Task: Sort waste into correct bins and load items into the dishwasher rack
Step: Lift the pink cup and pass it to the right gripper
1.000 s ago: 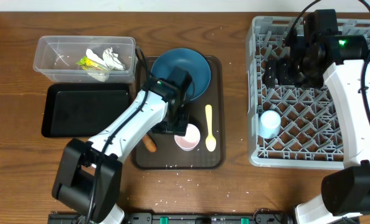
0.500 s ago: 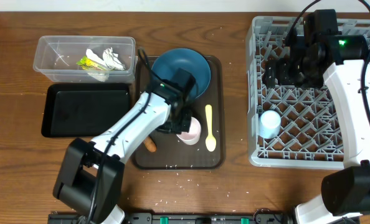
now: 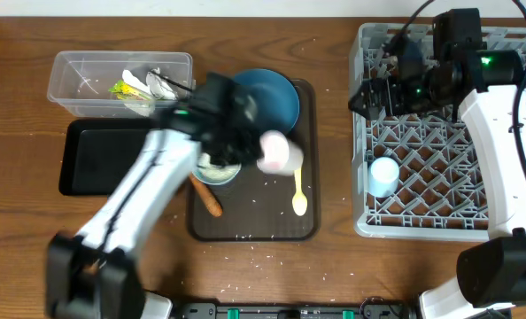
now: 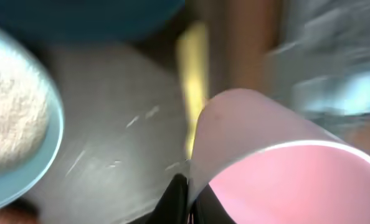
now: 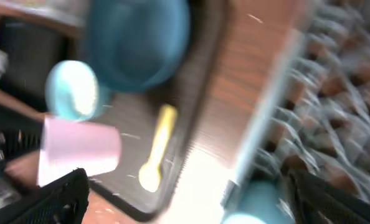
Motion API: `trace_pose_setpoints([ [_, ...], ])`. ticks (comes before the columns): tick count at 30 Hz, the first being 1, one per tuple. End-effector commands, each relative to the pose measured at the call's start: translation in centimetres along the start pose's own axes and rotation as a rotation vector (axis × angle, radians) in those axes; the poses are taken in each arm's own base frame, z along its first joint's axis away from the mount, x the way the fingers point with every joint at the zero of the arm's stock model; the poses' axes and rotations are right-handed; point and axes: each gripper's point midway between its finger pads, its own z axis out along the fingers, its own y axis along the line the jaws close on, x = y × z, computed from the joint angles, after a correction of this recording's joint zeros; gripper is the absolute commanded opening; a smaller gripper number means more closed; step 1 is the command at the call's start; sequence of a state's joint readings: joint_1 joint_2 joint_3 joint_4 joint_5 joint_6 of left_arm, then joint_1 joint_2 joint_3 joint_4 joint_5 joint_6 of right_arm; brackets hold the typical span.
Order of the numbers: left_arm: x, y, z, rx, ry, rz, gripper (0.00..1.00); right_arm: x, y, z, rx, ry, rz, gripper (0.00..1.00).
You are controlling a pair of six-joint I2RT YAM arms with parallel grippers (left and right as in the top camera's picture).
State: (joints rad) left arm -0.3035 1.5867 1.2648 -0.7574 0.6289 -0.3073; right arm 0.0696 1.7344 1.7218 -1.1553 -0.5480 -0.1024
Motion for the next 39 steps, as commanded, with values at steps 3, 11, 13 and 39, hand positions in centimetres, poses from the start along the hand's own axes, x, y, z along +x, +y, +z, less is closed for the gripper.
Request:
trace_pose_setpoints([
  [3, -2.0, -8.0, -8.9, 0.545, -0.094, 0.126, 0.07, -1.3, 7.7, 0.7, -0.286, -0.063, -0.206, 0.99],
  [11, -3.1, -8.2, -12.5, 0.689, -0.126, 0.117, 0.06, -2.8, 16.2, 0.0, -0.586, -0.185, -0.457, 0.99],
  [13, -3.1, -8.1, -12.6, 0.694, -0.124, 0.109, 0.06, -3.1, 17.1, -0.7, -0.645, -0.215, -0.491, 0.99],
  [39, -4.0, -9.0, -15.8, 0.823, -0.119, 0.108, 0.06, -3.5, 17.7, -7.3, -0.958, -0.426, -0.719, 0.99],
])
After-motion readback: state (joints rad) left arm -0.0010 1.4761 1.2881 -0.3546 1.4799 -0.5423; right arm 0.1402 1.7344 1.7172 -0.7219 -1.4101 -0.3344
